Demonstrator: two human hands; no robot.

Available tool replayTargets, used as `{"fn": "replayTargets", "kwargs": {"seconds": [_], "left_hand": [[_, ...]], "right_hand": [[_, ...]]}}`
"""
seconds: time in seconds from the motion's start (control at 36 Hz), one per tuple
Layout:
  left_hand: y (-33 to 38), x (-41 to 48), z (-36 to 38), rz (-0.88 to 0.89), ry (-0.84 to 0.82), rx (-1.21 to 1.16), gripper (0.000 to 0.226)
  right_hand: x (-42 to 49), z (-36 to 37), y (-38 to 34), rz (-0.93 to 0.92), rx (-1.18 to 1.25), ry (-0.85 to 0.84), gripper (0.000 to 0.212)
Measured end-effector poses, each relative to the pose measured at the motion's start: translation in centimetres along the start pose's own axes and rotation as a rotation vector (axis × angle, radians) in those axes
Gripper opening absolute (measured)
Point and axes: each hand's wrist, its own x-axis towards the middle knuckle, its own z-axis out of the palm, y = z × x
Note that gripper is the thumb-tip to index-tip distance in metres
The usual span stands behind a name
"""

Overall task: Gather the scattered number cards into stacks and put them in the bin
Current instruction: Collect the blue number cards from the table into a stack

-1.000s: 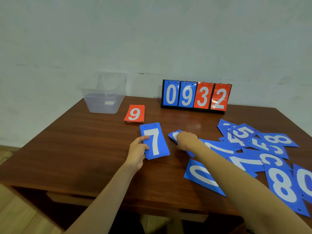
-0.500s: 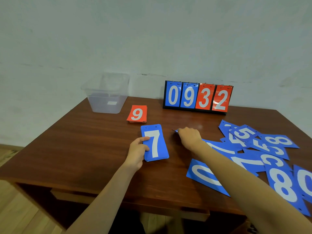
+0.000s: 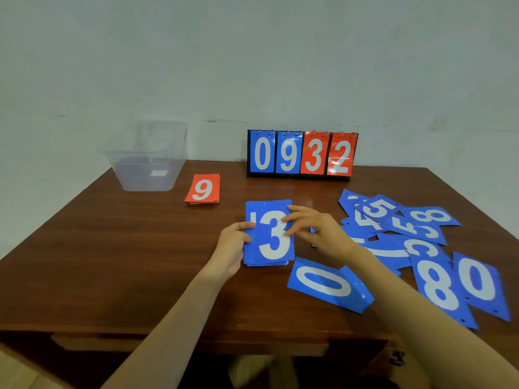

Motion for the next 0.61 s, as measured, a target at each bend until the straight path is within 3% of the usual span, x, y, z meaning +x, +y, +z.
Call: {"fn": "replayTargets", "kwargs": {"seconds": [0.17,0.25,0.36,0.47,0.61], "left_hand": [[-1.2,-0.5,3.4,0.054,-0.085,0.046,0.013],[-2.2,-0.3,4.5,0.093,-0.092,0.049,0.022],[-3.2,-0.2,5.3,0.078,-0.02,0.021,0.023],[-3.8,-0.3,5.0,0.121,0.047,0.032,0.025],[-4.0,-0.4,3.9,0.145,0.105,0.064,0.024]], "right_hand": [[-2.3,-1.0,0.1,0.064,-0.112,-0.052,0.023],[-3.6,-1.6,0.4,0.121,-0.18,-0.059,0.032],[-5.1,-1.9,1.0,0.378,-0.173,-0.008,0.044],[-5.3,-1.8,1.4,0.668,-0.221,-0.304,0.082],[-4.5,-1.2,0.7,0.716,-0.322,-0.471,0.079]]}}
